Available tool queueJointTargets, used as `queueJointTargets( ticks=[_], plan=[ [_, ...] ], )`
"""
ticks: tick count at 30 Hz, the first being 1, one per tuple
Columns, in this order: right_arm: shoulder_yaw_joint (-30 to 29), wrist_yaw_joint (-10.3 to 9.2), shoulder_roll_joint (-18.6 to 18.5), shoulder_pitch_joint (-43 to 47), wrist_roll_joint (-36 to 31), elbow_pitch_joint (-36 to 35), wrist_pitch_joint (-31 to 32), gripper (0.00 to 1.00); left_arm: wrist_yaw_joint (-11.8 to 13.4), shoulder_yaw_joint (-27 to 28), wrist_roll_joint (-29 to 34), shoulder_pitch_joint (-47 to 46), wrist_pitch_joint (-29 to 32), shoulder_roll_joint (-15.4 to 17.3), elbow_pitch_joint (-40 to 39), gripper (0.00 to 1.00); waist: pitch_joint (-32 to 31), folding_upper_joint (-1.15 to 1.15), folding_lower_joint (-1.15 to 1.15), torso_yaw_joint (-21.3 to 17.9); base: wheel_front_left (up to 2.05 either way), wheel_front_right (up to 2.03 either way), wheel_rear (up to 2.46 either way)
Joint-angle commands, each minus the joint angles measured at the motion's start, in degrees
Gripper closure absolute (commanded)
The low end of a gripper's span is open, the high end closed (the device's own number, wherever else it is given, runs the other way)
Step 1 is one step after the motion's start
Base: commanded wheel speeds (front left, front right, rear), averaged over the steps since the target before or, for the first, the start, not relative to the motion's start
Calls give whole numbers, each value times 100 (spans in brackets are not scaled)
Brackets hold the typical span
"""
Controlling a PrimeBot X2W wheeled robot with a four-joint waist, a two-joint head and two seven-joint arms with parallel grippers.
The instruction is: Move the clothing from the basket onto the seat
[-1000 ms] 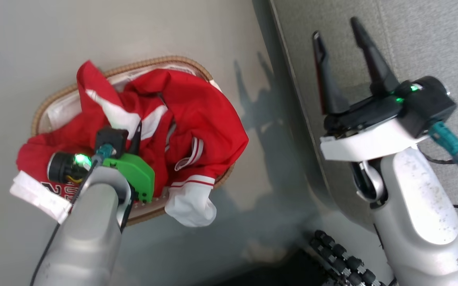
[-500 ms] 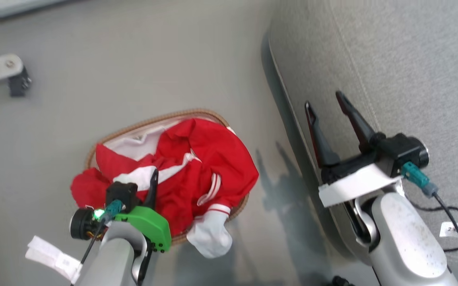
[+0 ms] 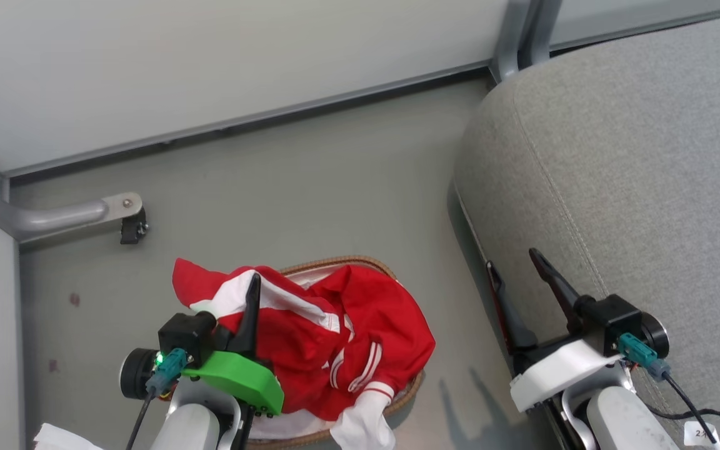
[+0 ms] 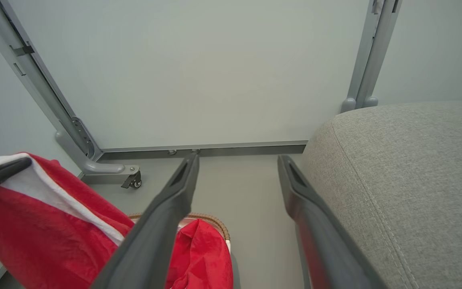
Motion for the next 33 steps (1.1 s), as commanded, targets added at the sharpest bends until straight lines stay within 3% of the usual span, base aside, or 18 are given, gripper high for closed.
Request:
queueJointTargets(
  ticks=[1, 10, 19, 33],
  plan=[
    [2, -4, -26, 172, -11, 32, -28, 0, -27, 9, -24, 141, -5, 5, -146, 100, -667, 0, 0, 360, 0, 0, 0],
    [206, -4, -25, 541, 61, 195, -28, 0, -27, -8, -159, 110, -5, 5, -1100, 100, -1102, 0, 0, 476, 0, 0, 0],
    [657, -4, -24, 659, -62, 365, -28, 0, 55, -174, -320, -68, -4, 4, -1569, 100, -1246, 0, 0, 579, 0, 0, 0],
    [2682, -5, -30, -258, 301, 602, -28, 0, 192, -617, -486, -249, -5, 6, -1711, 100, -1258, 0, 0, 844, 0, 0, 0]
  ],
)
